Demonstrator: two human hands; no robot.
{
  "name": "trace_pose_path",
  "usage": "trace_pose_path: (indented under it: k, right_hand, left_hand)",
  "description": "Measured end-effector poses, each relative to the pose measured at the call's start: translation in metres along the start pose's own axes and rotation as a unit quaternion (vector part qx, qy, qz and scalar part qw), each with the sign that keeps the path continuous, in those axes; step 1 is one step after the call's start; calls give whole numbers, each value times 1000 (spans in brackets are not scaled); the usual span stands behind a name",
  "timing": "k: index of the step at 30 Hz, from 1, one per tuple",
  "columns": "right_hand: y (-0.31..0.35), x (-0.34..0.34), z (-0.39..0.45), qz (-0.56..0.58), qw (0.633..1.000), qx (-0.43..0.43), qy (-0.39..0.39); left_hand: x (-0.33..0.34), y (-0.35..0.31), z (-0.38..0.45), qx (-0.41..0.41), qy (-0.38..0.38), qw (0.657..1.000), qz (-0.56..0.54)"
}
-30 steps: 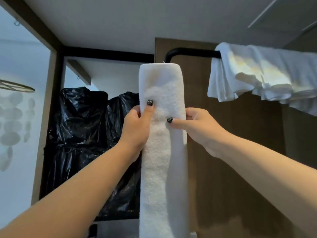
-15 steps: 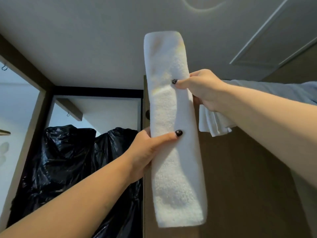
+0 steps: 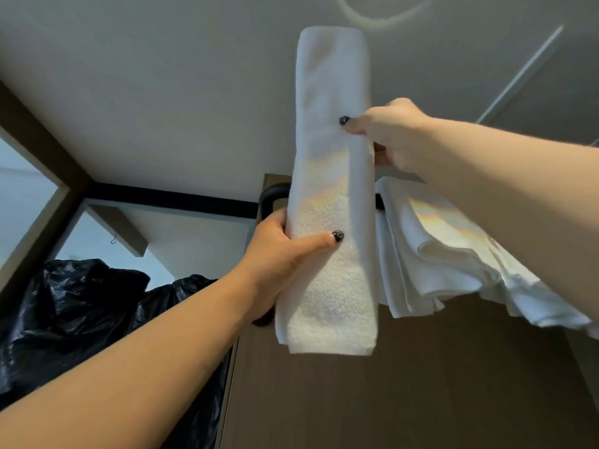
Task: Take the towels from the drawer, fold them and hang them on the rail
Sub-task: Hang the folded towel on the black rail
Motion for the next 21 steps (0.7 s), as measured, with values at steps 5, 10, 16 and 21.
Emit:
trace_pose_path:
  k: [5, 10, 16, 21]
  right_hand:
    - [-17, -1, 27, -42, 999, 13, 18]
    - [-44, 7, 45, -170, 985, 32, -9]
    - [-44, 33, 54, -317, 943, -66, -81]
    - [-38, 50, 47, -360, 926, -113, 13]
  left_hand:
    - [7, 15, 15, 25, -34, 995, 86]
    - [6, 38, 24, 46, -50, 989, 130]
    - [2, 50, 30, 76, -50, 989, 117]
    - [-4, 54, 31, 97, -51, 981, 160]
Point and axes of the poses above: each hand's wrist, its own z-axis towards the middle knuckle, its own x-axis out of the palm, y = z × x, the point moved 4 cm from there along z, towards the middle knuckle, and after that the axes turned 6 degrees about y, right-handed, at the moved point
